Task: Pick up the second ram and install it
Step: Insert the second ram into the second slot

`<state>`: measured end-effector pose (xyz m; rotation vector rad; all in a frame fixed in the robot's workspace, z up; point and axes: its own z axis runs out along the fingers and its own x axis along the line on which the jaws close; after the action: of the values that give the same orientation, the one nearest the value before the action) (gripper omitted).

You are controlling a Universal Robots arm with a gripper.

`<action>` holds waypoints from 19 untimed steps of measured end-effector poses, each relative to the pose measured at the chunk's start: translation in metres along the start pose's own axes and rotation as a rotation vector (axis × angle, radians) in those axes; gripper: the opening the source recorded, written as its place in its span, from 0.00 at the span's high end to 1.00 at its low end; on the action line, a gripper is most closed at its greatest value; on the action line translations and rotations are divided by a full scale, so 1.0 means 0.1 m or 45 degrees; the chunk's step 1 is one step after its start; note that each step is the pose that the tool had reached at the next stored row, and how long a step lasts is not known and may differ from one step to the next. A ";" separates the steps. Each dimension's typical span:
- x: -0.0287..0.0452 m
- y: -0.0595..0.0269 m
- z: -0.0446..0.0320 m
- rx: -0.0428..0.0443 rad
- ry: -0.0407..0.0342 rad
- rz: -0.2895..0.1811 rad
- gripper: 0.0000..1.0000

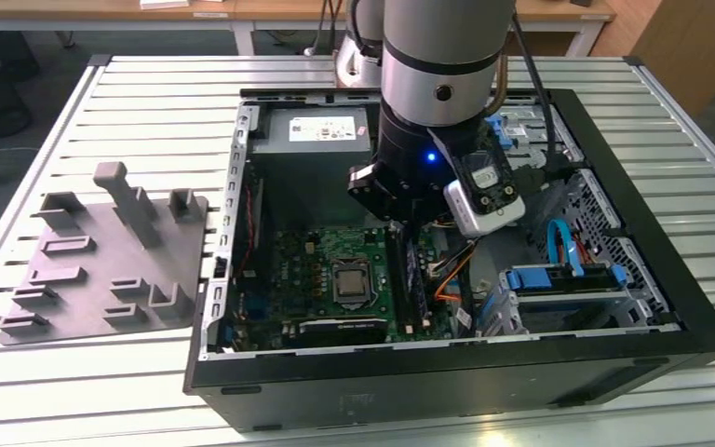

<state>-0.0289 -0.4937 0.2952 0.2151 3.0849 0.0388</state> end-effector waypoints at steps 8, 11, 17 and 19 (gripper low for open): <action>0.001 0.000 0.000 -0.020 0.0027 0.007 0.86; 0.001 0.001 -0.001 -0.035 0.0052 0.000 0.86; 0.001 0.000 0.001 -0.040 0.0093 -0.096 0.86; 0.001 0.000 0.000 -0.040 0.0094 -0.097 0.86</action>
<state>-0.0290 -0.4937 0.2952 0.0957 3.0942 0.0859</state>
